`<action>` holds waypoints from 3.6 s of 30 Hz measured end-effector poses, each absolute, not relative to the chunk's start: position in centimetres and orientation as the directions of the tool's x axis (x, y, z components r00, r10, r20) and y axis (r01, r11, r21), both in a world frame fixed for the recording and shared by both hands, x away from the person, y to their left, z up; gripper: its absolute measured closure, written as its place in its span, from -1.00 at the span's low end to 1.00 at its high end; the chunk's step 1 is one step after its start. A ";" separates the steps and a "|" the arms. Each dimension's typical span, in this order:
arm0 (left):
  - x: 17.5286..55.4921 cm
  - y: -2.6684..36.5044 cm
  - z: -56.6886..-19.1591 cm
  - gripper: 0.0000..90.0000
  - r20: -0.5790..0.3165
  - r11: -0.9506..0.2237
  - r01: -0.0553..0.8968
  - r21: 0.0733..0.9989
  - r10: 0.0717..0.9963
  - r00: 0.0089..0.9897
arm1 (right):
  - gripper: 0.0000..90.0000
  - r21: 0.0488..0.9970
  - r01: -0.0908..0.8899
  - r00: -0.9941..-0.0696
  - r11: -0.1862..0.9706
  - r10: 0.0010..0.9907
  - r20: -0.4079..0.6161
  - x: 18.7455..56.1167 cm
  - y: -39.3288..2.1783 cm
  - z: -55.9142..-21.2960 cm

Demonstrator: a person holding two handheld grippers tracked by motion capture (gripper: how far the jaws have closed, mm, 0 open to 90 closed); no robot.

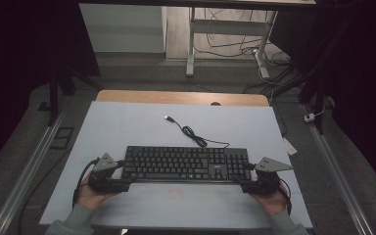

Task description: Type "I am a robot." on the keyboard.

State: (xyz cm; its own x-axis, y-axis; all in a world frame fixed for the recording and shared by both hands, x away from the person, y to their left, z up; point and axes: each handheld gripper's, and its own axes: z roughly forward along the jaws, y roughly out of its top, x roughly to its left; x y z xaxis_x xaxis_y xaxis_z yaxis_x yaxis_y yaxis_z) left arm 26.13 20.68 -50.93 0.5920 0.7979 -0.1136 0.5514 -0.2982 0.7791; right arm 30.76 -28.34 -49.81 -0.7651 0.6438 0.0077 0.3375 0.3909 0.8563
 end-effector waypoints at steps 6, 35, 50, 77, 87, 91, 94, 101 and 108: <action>26.1 20.4 -51.0 -0.51 -0.105 -0.311 0.553 0.773 0.797 0.595 | -0.32 0.855 0.335 -0.768 0.395 0.640 0.005 30.7 -28.2 -49.8; 26.6 20.3 -50.9 -0.46 -0.105 -0.305 0.558 0.772 0.805 0.584 | -0.25 0.858 0.323 -0.797 0.400 0.604 0.019 31.8 -24.4 -48.8; 26.9 19.9 -51.1 -0.45 -0.100 -0.316 0.559 0.766 0.801 0.590 | 0.19 0.866 0.302 -0.810 0.399 0.586 0.013 32.3 -21.7 -48.1; 27.1 20.0 -51.4 -0.43 -0.102 -0.314 0.568 0.760 0.807 0.582 | 0.99 0.852 0.266 -0.853 0.451 0.521 -0.010 33.7 -16.1 -48.1; 27.3 20.1 -51.6 -0.15 -0.090 -0.309 0.576 0.756 0.824 0.560 | 0.99 0.839 0.275 -0.860 0.469 0.511 -0.003 34.2 -14.7 -48.5; 27.5 20.2 -51.7 0.05 -0.085 -0.307 0.578 0.756 0.830 0.552 | 0.99 0.842 0.272 -0.862 0.465 0.507 -0.001 34.4 -14.2 -48.6; 27.6 20.1 -51.8 0.21 -0.078 -0.315 0.578 0.753 0.830 0.553 | 0.99 0.840 0.275 -0.863 0.468 0.505 0.001 34.6 -13.9 -48.7; 28.0 20.1 -52.2 0.65 -0.061 -0.335 0.587 0.737 0.832 0.552 | 0.99 0.837 0.281 -0.865 0.469 0.501 0.010 35.0 -13.1 -48.8; 28.5 20.3 -52.5 0.96 -0.052 -0.343 0.601 0.722 0.839 0.542 | 0.99 0.835 0.282 -0.869 0.472 0.494 0.015 35.5 -12.3 -49.0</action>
State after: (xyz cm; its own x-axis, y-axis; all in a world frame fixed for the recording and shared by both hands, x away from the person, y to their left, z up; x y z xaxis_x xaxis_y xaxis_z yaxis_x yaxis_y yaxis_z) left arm 28.48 20.27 -52.52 0.5423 0.8386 -0.0525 0.6007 -0.3433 0.7220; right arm 35.45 -12.34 -48.98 -0.8695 0.4937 0.0149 0.2823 0.4719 0.8353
